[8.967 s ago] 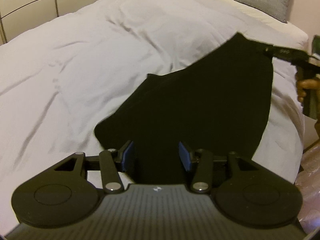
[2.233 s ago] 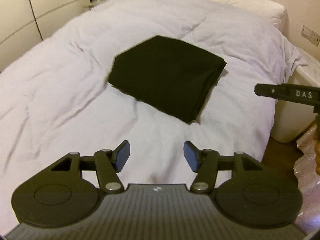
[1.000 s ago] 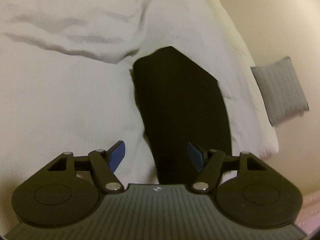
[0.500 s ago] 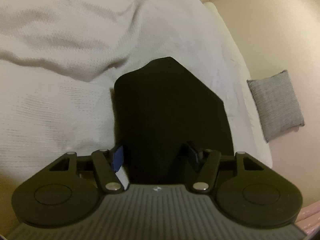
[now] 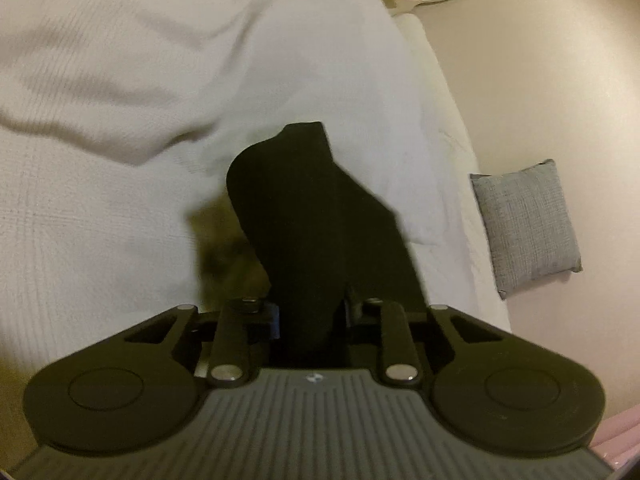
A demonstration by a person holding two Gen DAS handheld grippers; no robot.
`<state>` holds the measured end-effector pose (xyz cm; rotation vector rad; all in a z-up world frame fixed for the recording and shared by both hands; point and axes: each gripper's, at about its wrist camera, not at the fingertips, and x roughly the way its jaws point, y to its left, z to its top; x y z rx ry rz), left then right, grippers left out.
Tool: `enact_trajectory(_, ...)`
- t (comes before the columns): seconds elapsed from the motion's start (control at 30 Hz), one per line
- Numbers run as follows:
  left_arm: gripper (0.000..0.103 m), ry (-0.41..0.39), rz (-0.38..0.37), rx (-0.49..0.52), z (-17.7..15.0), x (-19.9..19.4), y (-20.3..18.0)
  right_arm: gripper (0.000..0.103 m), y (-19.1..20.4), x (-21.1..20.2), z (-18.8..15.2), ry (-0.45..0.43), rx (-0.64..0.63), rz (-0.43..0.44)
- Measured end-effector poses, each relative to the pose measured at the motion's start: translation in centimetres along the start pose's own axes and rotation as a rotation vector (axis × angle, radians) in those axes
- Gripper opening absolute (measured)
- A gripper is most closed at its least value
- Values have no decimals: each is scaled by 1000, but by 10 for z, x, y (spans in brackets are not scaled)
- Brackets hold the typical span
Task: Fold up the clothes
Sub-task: 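Carry the pants with both grippers to the folded clothes stack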
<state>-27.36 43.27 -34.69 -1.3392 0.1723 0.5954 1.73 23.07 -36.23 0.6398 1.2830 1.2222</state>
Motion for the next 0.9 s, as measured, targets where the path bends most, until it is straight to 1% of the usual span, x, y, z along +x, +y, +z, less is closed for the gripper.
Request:
enact_trajectory(0.1,20,-10,-15,-6,4,-33,-34,21,41,-19,6,40,-30,-2)
enact_trajectory(0.17,20,-34,-22,-18,5,-63,-55,21,76,-32,5,73,-51,5)
enact_trajectory(0.23,20,-71,-28,-59,8,-100,-73,21,109,-43,3,111,-63,18)
enact_trajectory(0.37,20,-190,-24,-125,7,-197,-101,21,185,-52,-11,225,-79,73)
enact_trajectory(0.5,20,-351,12,-167,2,-306,-120,21,261,-43,-41,381,-100,148)
enact_trajectory(0.63,20,-542,64,-210,-2,-416,-117,21,330,-7,-100,572,-137,233)
enact_trajectory(0.73,20,-681,106,-248,-11,-495,-99,21,377,28,-165,705,-177,273)
enact_trajectory(0.83,20,-793,134,-294,-15,-566,-70,21,423,64,-233,837,-218,311)
enact_trajectory(0.9,20,-848,144,-320,-8,-613,-48,21,453,89,-279,914,-242,333)
